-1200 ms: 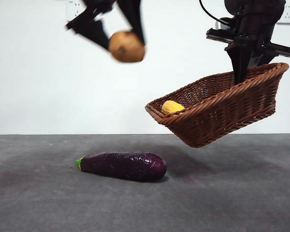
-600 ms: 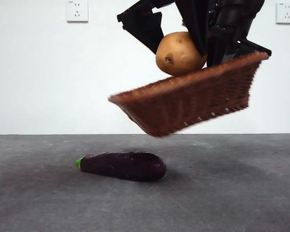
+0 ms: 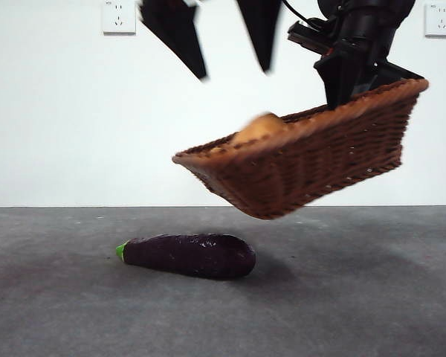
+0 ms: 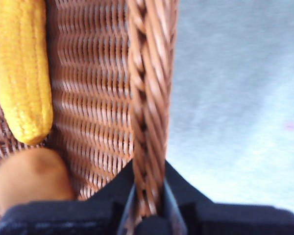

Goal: Help me put the vegetables on the table into the basket

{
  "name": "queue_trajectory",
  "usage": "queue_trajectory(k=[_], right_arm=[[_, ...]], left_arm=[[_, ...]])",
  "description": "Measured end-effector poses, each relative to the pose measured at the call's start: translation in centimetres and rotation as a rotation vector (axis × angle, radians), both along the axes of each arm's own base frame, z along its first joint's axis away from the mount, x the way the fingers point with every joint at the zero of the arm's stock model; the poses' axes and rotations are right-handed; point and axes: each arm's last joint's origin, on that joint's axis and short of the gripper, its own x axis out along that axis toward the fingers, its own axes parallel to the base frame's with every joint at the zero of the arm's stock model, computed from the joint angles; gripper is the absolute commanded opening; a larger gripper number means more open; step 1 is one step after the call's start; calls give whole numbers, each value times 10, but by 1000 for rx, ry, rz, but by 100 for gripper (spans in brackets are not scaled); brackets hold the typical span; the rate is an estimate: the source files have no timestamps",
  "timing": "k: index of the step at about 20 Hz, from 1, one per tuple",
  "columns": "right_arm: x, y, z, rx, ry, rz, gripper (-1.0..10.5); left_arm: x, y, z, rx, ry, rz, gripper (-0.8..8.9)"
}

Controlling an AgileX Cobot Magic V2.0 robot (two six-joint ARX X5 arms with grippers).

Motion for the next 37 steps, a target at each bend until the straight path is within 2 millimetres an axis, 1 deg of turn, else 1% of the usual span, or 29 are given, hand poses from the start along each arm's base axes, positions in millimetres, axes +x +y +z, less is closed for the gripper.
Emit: queue_trajectory(k=[2,3,4,6,7,9,11,12,13,14,16,17,18,19,22,24,26,29,33,37], right_arm=[[3,-16,0,-18,14,-26,-17],[6,-27,0,-24,11,-49,-17],[9,-37,-1,-27,10,-75,-16],[13,-57,-1,-30,10,-130,-17],[14,-63,-1,-32,10,-144,-16],[15,-68,-1,-31,6,-144,-16],[16,-72,-1,-35,1,-142,-17],[16,-75,-1,-39,-2,-142,-17],[17,-77,-1,-39,-5,-145,-17],[18,-81,0,-38,-17,-152,-16],[21,-90,0,-36,-33,-169,-16],[21,-96,0,-39,-34,-176,-16],[22,-102,0,-41,-36,-187,-16],[22,-107,0,-41,-40,-196,-16],[26,-122,1,1,-73,-230,-17],[26,-125,1,61,-70,-221,-16],[26,-124,2,90,-70,-210,-16],[26,-124,2,91,-72,-204,-17],[26,-125,2,74,-75,-208,-17],[26,-134,1,19,-79,-237,-17]], left_arm=[[4,25,18,-23,-49,60,472],[10,38,20,-25,-23,100,472],[18,50,16,-35,50,140,472],[37,69,3,-68,203,149,471],[43,73,-4,-60,247,112,471],[47,74,-11,7,254,7,472],[50,72,-17,61,248,-131,474],[53,69,-21,52,250,-182,496],[58,66,-27,59,253,-213,551],[63,62,-36,82,266,-244,577],[66,53,-56,180,313,-330,577],[65,47,-66,246,333,-386,590],[64,40,-75,301,339,-446,642],[63,34,-80,334,338,-495,667],[58,21,-89,387,323,-635,668],[53,10,-95,413,311,-718,668],[51,-3,-106,434,299,-785,668],[55,-16,-119,434,259,-818,668],[59,-18,-129,447,277,-824,664],[61,-21,-141,455,303,-840,660]])
